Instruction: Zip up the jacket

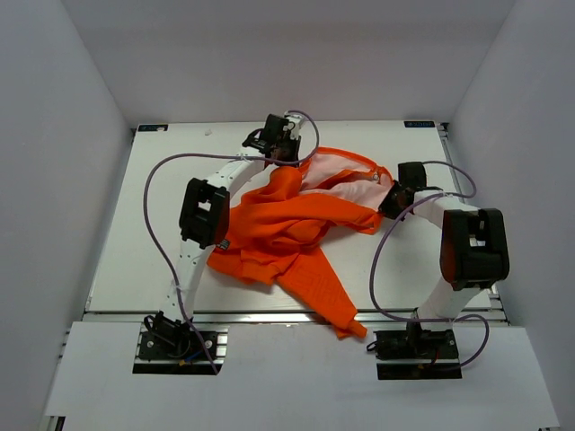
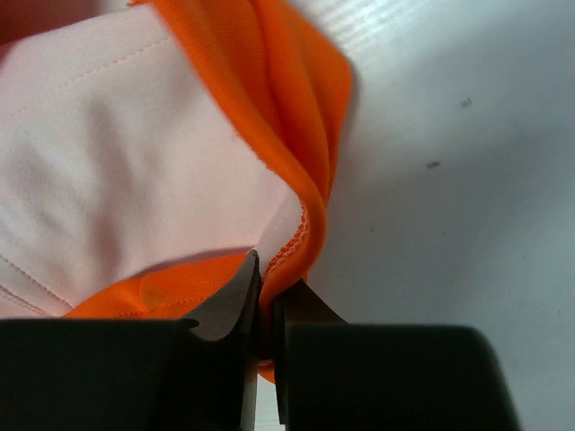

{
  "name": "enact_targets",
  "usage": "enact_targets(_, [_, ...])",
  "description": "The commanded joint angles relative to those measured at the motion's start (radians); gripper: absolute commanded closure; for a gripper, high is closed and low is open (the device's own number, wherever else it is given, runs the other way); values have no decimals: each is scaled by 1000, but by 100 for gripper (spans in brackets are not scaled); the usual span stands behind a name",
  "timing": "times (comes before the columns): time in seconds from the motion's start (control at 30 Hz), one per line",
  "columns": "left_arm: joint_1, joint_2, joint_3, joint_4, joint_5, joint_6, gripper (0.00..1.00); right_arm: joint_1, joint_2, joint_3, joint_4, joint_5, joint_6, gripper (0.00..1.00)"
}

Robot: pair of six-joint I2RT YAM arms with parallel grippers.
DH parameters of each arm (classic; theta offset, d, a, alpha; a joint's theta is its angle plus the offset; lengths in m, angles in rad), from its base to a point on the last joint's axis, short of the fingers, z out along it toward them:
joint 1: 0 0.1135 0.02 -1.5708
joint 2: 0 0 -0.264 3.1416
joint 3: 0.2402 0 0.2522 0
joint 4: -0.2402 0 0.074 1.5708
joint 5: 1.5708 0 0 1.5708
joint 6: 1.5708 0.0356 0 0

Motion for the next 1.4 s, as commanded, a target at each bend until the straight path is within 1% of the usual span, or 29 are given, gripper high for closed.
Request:
enact_targets(0.0, [3,-172,-48,64,-26,9,100,15,-44,64,82,-43,-56,100])
enact_targets(0.03, [3,-206,-67,77,-35,15,100,19,-66,69,103,-43,-77,100])
enact_targets(0.07, [3,-285,-88,93,-49,17,100,33,-116,93,105,-43,-101,100])
enact_targets(0.13, [3,-376,-171,149,-64,18,100,50,-170,136,81,-42,-176,100])
enact_targets(0.17, [3,-480,-203,172,-75,20,100,65,-226,184,70,-34,-204,100])
enact_targets(0.23, [2,-591,-309,239,-92,20,100,81,-287,222,47,3,-265,100])
enact_targets(0.27, [3,-647,-345,261,-103,20,100,90,-352,238,45,6,-281,100])
enact_targets(0.3, [2,-757,-377,294,-129,18,100,91,-385,261,42,-6,-294,100])
enact_targets(0.33, [3,-811,-407,307,-136,18,100,93,-417,273,39,-14,-316,100])
enact_targets(0.37, [3,-867,-459,319,-146,17,100,96,-481,288,28,-28,-328,100])
enact_targets(0.4, [3,-975,-486,343,-155,15,100,98,-510,323,24,-69,-342,100])
enact_targets(0.47, [2,-1080,-565,376,-152,14,100,102,-590,360,21,-132,-396,100])
enact_targets(0.5, [2,-1179,-593,414,-155,12,100,102,-612,385,16,-204,-412,100])
enact_targets(0.57, [3,-1264,-663,455,-158,-2,100,105,-665,465,14,-256,-423,100])
enact_targets(0.67, [3,-1370,-720,446,-137,-44,100,105,-689,578,33,-310,-378,100])
enact_targets(0.77, [2,-1425,-770,413,-136,-117,100,105,-631,721,34,-420,-319,100])
enact_targets(0.8, [3,-1438,-814,407,-143,-156,100,104,-602,764,16,-538,-277,100])
enact_targets(0.83, [3,-1448,-836,399,-150,-175,100,105,-536,809,2,-587,-249,100])
enact_targets(0.87, [3,-1465,-855,376,-158,-193,99,105,-502,887,-5,-696,-220,100])
enact_targets(0.9, [3,-1473,-898,362,-155,-210,88,104,-470,919,-5,-744,-186,100])
enact_targets(0.97, [3,-1488,-951,330,-120,-256,70,107,-393,987,-12,-819,-154,100])
enact_targets(1.0, [3,-1488,-1013,324,-103,-279,58,108,-371,1005,-10,-845,-152,100])
enact_targets(1.03, [3,-1488,-1046,322,-78,-282,27,110,-338,1021,-15,-855,-143,100])
enact_targets(1.1, [2,-1461,-1101,313,39,-255,3,122,-319,1042,-18,-879,-133,100])
enact_targets(1.17, [2,-1420,-1178,334,156,-215,2,127,-322,1034,7,-856,-123,100])
enact_targets(1.2, [-12,-1368,-1207,357,234,-183,2,128,-328,1013,19,-843,-121,100])
enact_targets(1.27, [-65,-1309,-1266,392,218,-152,2,128,-351,1002,22,-777,-118,100])
enact_targets(1.3, [-87,-1242,-1277,403,153,-135,2,127,-357,994,21,-760,-121,100])
enact_targets(1.37, [-130,-1165,-1253,381,120,-121,2,128,-370,999,-30,-682,-132,100])
